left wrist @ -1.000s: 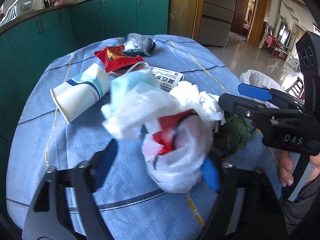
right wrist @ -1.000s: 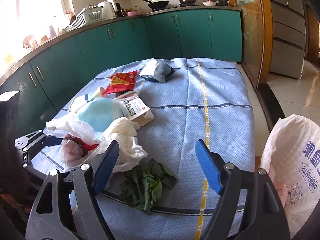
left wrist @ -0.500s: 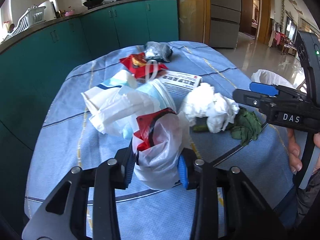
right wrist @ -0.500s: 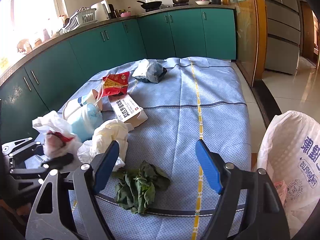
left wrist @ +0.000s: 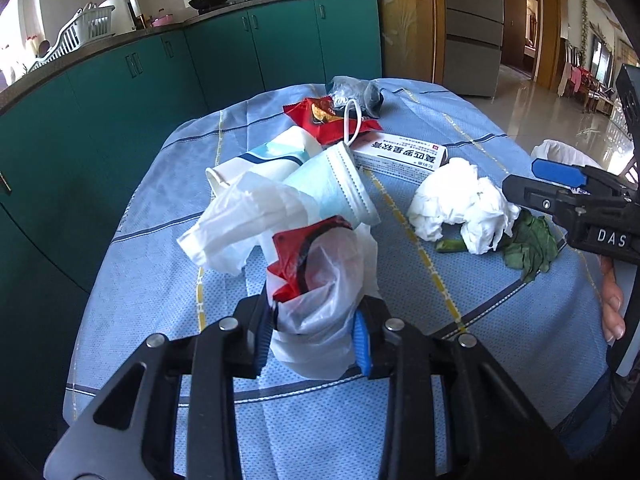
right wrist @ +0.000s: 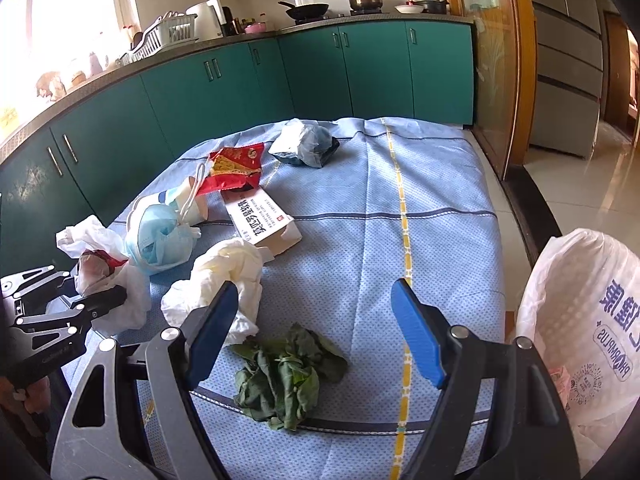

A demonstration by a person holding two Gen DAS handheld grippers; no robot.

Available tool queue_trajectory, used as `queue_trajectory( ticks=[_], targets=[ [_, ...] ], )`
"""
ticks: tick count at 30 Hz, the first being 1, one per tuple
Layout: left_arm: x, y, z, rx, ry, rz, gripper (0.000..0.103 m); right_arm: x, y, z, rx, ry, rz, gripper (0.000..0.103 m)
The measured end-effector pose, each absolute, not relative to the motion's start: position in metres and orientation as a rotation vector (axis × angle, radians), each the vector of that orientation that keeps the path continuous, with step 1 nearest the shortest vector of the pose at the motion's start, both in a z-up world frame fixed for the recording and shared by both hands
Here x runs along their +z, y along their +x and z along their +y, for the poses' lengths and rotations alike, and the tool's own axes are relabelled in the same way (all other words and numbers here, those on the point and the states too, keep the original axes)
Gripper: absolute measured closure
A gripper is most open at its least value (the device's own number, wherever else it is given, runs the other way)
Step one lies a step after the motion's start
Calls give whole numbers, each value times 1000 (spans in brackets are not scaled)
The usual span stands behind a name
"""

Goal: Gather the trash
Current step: 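Grasp the white plastic bag with the left gripper and lift it, then grasp the white tissue with the right gripper while the left gripper holds the white bag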

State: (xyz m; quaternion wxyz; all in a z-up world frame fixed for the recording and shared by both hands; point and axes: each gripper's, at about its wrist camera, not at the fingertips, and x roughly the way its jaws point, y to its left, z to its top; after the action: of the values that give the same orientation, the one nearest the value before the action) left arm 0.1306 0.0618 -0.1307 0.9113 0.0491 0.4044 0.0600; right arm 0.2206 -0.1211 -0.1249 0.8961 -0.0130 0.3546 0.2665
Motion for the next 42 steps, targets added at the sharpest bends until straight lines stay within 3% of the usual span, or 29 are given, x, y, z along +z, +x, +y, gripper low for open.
queue_trajectory(
  ticks=[17, 22, 24, 29, 33, 36, 42],
  targets=[
    [-135, 131, 66, 149, 102, 843, 67, -122, 212, -98, 559, -121, 707, 24],
    [-136, 131, 67, 148, 99, 847, 66, -113, 195, -88, 630, -144, 623, 24],
    [-136, 131, 67, 148, 99, 847, 66, -112, 190, -78, 661, -163, 616, 20],
    [-137, 129, 70, 144, 97, 845, 66, -124, 198, -48, 665, -211, 723, 20],
    [-138, 129, 75, 144, 77, 850, 66, -131, 210, -55, 666, -148, 794, 62],
    [-134, 126, 77, 149, 67, 836, 67, -128, 208, -68, 681, -99, 773, 69],
    [-112, 115, 80, 155, 62, 779, 67, -113, 197, -91, 636, -66, 651, 69]
  ],
)
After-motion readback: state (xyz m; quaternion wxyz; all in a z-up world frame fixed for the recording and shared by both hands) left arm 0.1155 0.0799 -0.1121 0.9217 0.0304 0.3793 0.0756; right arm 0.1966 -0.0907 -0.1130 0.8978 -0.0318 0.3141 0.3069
